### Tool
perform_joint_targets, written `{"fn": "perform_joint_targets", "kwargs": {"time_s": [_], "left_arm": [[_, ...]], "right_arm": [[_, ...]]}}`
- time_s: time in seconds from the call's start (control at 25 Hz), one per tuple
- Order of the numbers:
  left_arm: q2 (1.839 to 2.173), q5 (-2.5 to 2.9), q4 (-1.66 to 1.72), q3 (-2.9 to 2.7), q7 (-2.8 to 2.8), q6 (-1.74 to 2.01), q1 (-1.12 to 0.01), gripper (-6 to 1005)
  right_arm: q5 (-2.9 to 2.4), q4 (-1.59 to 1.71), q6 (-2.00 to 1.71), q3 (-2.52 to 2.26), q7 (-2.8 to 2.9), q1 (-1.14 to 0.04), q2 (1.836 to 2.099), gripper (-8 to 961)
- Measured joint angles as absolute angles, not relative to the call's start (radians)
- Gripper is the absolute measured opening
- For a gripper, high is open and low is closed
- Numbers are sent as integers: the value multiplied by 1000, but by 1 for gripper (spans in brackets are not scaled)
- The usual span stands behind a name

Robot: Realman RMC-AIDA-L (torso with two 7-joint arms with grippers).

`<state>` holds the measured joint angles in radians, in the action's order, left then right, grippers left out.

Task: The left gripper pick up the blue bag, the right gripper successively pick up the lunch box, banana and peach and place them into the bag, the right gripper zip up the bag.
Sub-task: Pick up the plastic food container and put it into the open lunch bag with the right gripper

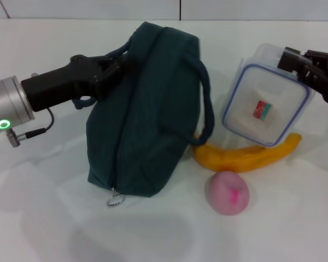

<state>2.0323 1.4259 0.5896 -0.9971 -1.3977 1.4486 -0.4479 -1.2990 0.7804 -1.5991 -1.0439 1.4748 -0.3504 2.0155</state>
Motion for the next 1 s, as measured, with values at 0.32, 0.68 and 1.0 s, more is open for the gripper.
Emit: {"fn": "perform_joint_targets", "kwargs": {"time_s": [0.32,0.68,1.0], "left_arm": [[2045,1422,591,-997,-1443,1503,-454,38],[2062,1405,591,-997,-1438,1535,-460,38],[2078,1407,585,-1003,-1427,1536,-471,37]], "right_arm": [[-1187,708,-1670,-1023,1373,-345,2016,96],[-947,675,-1794,-1029,1304,-384,2019,96],[-906,562,-1772,-1062,1311,-570,2022,98]]}}
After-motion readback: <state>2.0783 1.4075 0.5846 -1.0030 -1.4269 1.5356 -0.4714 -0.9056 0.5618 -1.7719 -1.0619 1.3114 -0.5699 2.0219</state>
